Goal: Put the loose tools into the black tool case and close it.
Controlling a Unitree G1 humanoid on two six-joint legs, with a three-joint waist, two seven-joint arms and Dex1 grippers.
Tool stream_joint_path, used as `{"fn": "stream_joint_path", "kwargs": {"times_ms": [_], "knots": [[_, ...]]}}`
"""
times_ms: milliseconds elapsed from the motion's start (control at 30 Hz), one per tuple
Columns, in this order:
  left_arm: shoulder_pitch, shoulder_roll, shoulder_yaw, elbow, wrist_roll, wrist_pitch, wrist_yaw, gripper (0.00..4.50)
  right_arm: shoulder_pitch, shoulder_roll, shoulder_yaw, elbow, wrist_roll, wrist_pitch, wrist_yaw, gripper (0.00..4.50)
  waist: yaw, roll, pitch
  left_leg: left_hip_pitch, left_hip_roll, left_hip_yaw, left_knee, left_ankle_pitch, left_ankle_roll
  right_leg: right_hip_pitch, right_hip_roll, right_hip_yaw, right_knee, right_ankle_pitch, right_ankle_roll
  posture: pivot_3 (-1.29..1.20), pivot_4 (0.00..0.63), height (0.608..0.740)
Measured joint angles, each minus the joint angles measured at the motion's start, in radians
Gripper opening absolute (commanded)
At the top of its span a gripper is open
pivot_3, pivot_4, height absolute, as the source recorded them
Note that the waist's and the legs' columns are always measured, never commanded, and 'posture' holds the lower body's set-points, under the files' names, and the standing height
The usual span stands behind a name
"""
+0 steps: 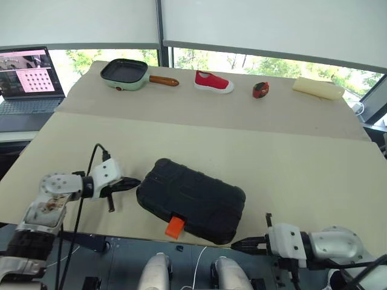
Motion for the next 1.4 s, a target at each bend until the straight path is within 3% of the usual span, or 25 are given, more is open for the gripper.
{"fn": "stream_joint_path", "kwargs": {"times_ms": [167,367,700,900,1033,1167,1300,1400], "knots": [[-0.001,0.0,0.003,-0.036,0.001,0.074,0.006,0.03,-0.044,0.044,0.013,0.029,0.008,0.084,0.005,0.0,-0.002,0.0,0.0,0.002,0.001,-0.001,0.0,0.001,-0.001,0.001,0.001,0.0,0.0,0.0,0.0,0.0,0.15,0.74],[0.042,-0.029,-0.045,-0.202,-0.038,0.145,-0.033,0.03,-0.155,0.122,-0.114,0.161,0.006,0.136,-0.103,0.0,0.005,0.002,0.001,0.001,-0.002,0.001,0.0,0.002,0.001,0.001,-0.003,0.0,0.0,0.001,0.002,0.0,0.15,0.74],[0.095,0.023,-0.06,-0.28,-0.078,0.181,-0.067,0.03,-0.092,0.064,-0.173,0.23,-0.027,0.115,-0.045,0.0,-0.003,0.003,0.001,0.001,-0.001,0.0,-0.001,0.002,0.001,0.001,-0.001,0.0,0.0,0.001,0.001,0.0,0.15,0.74],[-0.016,0.048,-0.049,-0.08,-0.025,0.123,-0.055,0.03,-0.097,0.078,-0.173,0.231,-0.045,0.115,-0.059,0.0,0.002,0.003,0.001,0.001,-0.002,0.0,0.0,0.002,0.001,0.002,-0.001,0.0,0.0,0.001,0.001,0.0,0.15,0.74],[-0.238,-0.075,-0.073,0.147,0.053,0.073,0.028,0.03,-0.197,0.118,-0.13,0.279,-0.11,0.116,-0.099,0.0,0.011,0.002,0.001,0.0,-0.003,0.0,0.002,0.003,0.002,0.003,-0.001,-0.001,0.0,0.002,0.003,0.0,0.15,0.74],[-0.342,-0.195,-0.117,0.276,0.1,0.033,0.08,0.03,-0.259,0.156,-0.11,0.351,-0.139,0.124,-0.13,0.0,0.001,0.002,0.001,-0.001,-0.004,0.0,0.002,0.003,0.002,0.002,-0.001,0.0,-0.001,0.003,0.004,0.0,0.15,0.74],[-0.342,-0.217,-0.137,0.304,0.119,0.005,0.073,0.03,-0.294,0.171,-0.11,0.402,-0.16,0.125,-0.157,0.0,-0.015,0.002,0.001,-0.005,-0.002,-0.001,0.001,0.003,0.002,-0.003,0.001,0.0,0.001,0.003,0.003,0.0,0.15,0.74],[-0.274,-0.173,-0.14,0.202,0.079,0.019,-0.022,0.03,-0.306,0.174,-0.127,0.424,-0.171,0.126,-0.19,0.0,-0.019,0.003,0.001,-0.005,-0.003,-0.001,0.001,0.003,0.002,-0.003,0.0,0.001,0.001,0.003,0.003,0.0,0.15,0.74]]}}
